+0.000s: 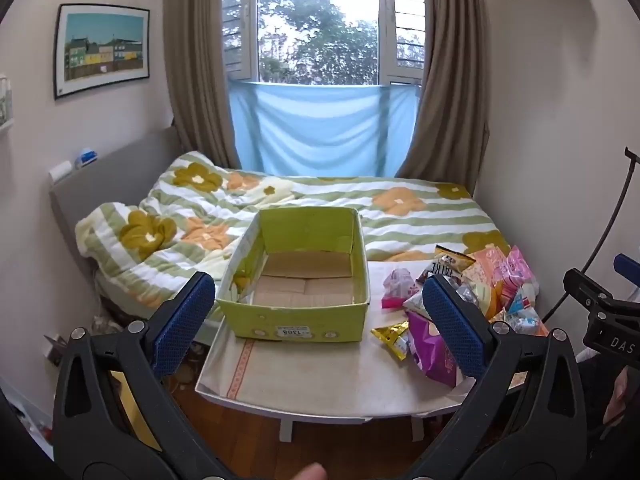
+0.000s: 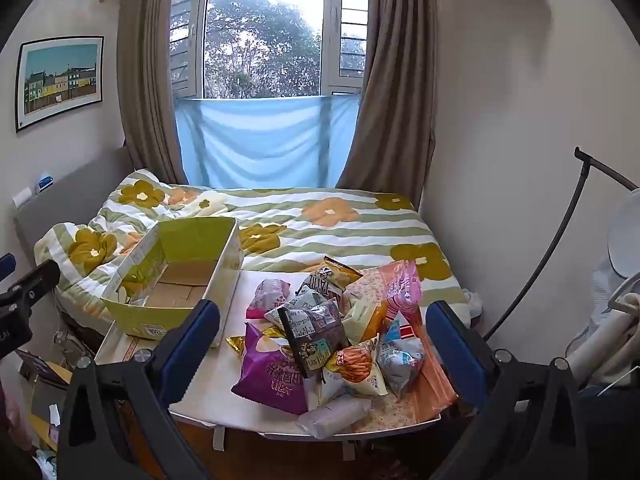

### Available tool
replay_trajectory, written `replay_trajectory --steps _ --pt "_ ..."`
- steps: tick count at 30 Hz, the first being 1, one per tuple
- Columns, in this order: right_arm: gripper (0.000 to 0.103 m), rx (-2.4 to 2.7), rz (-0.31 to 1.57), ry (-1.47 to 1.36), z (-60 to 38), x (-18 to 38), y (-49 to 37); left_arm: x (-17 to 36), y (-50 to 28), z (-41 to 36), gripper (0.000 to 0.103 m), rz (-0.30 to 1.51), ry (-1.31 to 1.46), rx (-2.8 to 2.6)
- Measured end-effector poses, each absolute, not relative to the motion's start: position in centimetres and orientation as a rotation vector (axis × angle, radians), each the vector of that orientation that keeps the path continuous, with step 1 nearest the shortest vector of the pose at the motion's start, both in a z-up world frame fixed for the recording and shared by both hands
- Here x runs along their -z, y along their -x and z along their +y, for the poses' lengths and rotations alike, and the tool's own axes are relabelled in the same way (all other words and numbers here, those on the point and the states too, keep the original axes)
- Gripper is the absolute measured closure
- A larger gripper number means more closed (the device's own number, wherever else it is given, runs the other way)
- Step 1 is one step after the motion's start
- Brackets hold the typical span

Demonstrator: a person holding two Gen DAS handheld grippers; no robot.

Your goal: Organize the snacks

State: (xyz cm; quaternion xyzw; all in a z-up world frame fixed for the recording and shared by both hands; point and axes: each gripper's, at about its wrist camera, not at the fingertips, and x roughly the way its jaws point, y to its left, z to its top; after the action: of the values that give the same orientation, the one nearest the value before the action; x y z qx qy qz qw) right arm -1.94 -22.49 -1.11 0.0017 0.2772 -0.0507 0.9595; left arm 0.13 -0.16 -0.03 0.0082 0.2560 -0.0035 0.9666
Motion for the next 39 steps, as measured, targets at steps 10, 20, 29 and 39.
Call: replay_trajectory --steps 10,20,29,39 --pt "0.0 0.084 0.578 -0.024 -22.8 1.8 1.0 0.0 -0.4 -0.3 0.0 0.497 -0.02 -0.011" --pt "0.0 0.085 0.563 -0.025 -22.6 1.5 1.2 0.0 -0.6 0.1 0.0 0.502 -0.012 -0.004" --pt "0.0 0.086 0.56 -0.022 -22.8 1.4 1.3 -0.1 -0.4 -0.1 0.0 0.507 -0.022 0.003" --pt "0.0 0.081 0.561 -0.029 -22.9 1.3 1.5 -0.2 -0.3 -0.1 0.0 0.511 -0.025 0.008"
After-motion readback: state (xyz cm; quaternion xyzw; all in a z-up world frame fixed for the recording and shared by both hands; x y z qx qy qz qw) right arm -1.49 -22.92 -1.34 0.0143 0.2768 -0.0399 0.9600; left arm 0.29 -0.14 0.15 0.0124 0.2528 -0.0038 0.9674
